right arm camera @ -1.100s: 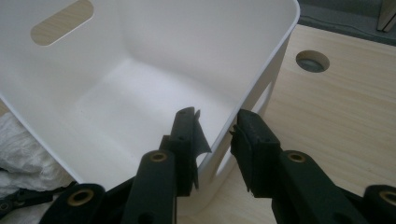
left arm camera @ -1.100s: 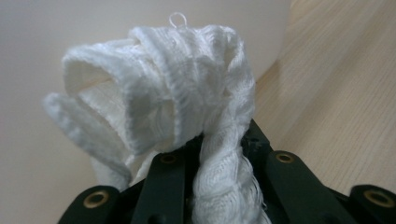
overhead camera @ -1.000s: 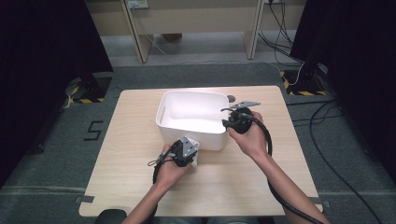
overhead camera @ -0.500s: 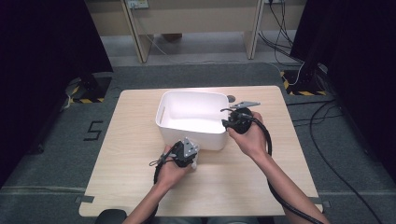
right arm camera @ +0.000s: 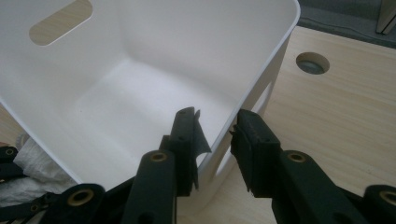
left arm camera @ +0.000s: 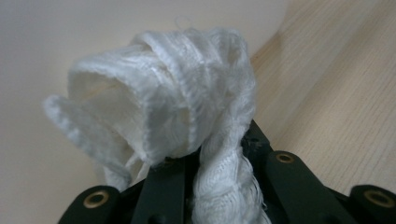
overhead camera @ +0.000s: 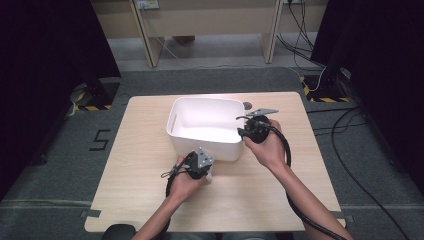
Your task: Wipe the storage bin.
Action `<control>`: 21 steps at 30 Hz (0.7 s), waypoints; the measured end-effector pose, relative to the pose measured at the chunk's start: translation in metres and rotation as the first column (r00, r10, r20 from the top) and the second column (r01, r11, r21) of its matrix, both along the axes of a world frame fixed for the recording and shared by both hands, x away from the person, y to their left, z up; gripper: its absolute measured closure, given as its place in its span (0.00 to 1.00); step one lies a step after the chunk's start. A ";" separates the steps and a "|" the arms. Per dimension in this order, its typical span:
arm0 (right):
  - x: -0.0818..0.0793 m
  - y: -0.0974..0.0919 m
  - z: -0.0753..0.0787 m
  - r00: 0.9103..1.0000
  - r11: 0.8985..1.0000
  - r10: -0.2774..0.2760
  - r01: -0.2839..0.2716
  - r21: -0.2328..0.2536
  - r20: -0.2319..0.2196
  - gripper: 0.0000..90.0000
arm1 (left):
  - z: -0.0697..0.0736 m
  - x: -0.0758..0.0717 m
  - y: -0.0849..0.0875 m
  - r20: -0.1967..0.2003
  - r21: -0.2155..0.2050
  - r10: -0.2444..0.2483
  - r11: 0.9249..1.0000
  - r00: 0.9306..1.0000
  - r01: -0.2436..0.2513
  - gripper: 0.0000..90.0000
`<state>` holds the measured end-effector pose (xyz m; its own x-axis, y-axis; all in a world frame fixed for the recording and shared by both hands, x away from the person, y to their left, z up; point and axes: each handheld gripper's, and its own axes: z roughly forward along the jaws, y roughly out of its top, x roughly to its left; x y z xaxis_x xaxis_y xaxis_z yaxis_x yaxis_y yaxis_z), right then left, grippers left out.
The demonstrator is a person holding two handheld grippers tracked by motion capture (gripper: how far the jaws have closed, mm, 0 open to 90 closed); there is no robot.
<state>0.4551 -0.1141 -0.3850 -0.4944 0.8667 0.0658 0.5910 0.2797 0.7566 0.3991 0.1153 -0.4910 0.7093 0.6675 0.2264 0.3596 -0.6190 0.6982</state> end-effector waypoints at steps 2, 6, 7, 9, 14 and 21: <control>0.000 0.000 0.000 1.000 1.000 -0.001 0.001 0.000 0.000 0.77 | 0.000 0.000 0.000 -0.002 -0.002 -0.001 1.000 1.000 0.001 0.83; 0.000 0.000 0.000 1.000 1.000 0.001 -0.001 -0.001 0.000 0.77 | 0.002 -0.001 -0.002 0.002 0.000 -0.007 1.000 1.000 0.007 0.83; 0.000 0.000 0.000 1.000 1.000 0.000 0.000 0.000 0.000 0.77 | 0.003 -0.001 -0.002 0.002 0.000 -0.009 1.000 1.000 0.009 0.83; 0.000 0.000 0.000 1.000 1.000 0.000 0.000 0.000 0.000 0.77 | 0.004 -0.001 -0.003 0.006 -0.001 -0.010 1.000 1.000 0.010 0.83; 0.000 0.000 0.000 1.000 1.000 0.000 0.000 0.000 0.000 0.77 | 0.010 -0.003 -0.006 0.018 -0.013 -0.019 1.000 1.000 0.019 0.83; 0.000 0.000 0.000 1.000 1.000 0.000 0.000 0.000 0.000 0.77 | 0.020 -0.005 -0.009 0.043 -0.021 -0.029 0.999 0.999 0.030 0.83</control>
<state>0.4552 -0.1143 -0.3850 -0.4941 0.8670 0.0655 0.5911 0.2797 0.7565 0.3936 0.1062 -0.4706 0.7189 0.6514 0.2427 0.3113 -0.6138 0.7255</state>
